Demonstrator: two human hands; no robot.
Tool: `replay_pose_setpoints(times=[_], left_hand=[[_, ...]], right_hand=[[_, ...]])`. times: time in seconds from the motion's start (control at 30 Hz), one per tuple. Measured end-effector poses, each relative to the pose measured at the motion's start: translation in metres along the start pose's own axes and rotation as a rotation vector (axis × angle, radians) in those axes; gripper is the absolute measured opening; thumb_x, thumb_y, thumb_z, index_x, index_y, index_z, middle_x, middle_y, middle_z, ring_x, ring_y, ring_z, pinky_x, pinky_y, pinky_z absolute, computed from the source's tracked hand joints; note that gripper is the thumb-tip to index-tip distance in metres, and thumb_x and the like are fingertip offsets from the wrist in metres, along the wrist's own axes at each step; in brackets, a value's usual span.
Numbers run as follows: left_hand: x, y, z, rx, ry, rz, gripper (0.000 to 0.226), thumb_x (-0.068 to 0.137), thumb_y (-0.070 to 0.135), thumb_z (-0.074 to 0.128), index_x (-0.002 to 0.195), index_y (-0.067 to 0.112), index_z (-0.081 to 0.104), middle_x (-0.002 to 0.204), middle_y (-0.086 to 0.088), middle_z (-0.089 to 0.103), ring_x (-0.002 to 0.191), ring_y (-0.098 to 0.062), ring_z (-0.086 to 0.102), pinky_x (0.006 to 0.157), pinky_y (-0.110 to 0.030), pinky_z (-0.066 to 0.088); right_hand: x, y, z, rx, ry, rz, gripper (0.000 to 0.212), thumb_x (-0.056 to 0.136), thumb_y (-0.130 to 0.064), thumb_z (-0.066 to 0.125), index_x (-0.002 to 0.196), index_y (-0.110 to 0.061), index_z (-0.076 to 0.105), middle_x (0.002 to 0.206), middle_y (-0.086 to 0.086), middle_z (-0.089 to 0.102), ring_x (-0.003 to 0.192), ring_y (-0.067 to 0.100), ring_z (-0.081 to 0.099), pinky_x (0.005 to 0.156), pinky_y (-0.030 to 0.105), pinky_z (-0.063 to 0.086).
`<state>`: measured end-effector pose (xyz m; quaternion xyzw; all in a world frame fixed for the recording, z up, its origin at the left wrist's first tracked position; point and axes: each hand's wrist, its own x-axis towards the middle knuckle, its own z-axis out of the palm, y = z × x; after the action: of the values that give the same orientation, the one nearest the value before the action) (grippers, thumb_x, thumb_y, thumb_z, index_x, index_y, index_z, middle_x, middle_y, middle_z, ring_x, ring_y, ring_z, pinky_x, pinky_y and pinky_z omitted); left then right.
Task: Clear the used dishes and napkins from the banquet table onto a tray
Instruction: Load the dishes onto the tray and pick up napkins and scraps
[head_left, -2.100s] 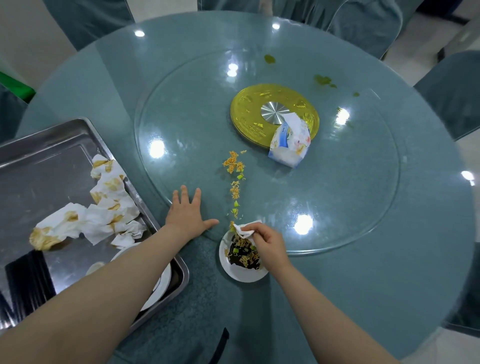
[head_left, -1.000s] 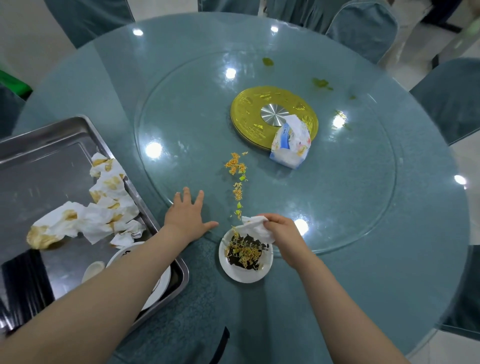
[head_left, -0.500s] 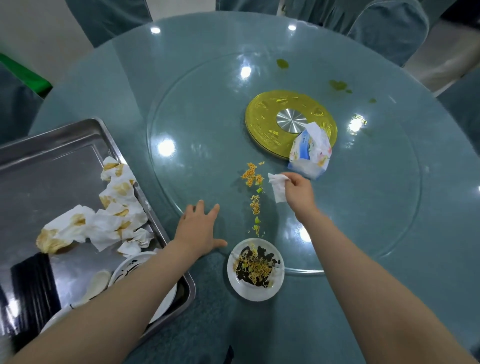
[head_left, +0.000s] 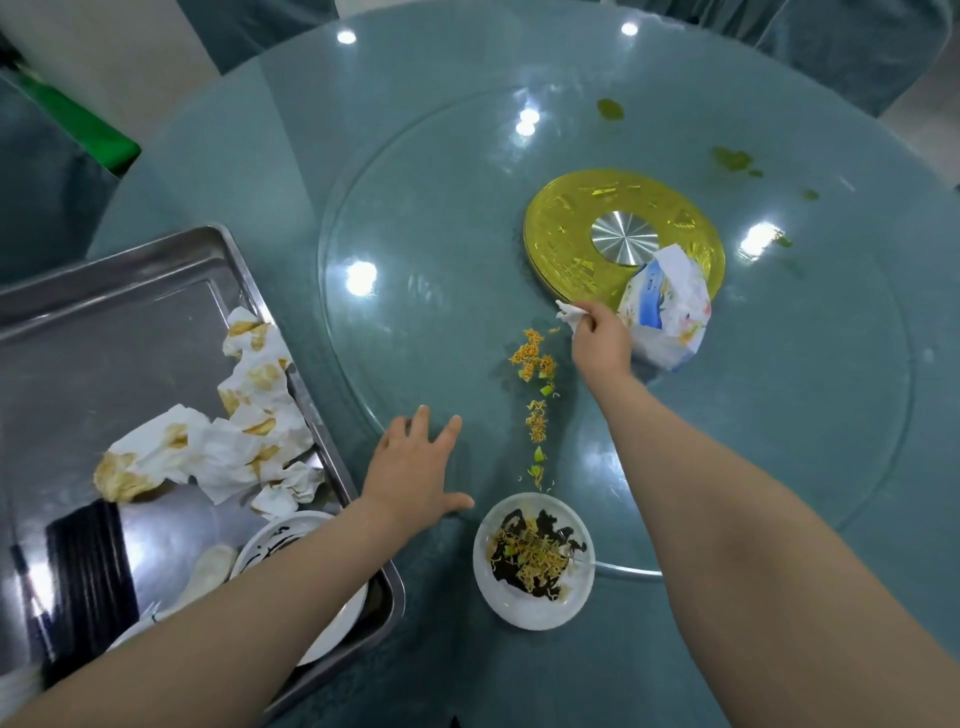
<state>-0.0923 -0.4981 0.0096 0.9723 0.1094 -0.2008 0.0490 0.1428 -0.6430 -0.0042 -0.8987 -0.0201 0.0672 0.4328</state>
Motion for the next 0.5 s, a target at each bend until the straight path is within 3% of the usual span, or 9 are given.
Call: replay_pose_setpoints(times=[0.5], left_hand=[[0.0, 0.002, 0.006, 0.026, 0.004, 0.001, 0.104, 0.077, 0.078, 0.05, 0.154, 0.028, 0.0, 0.159, -0.016, 0.006, 0.139, -0.036, 0.019, 0.114, -0.043, 0.026]], right_hand=[[-0.014, 0.027, -0.002, 0.158, -0.164, -0.036, 0.028, 0.091, -0.014, 0.051, 0.088, -0.033, 0.07, 0.09, -0.012, 0.068, 0.085, 0.013, 0.059, 0.073, 0.03, 0.048]])
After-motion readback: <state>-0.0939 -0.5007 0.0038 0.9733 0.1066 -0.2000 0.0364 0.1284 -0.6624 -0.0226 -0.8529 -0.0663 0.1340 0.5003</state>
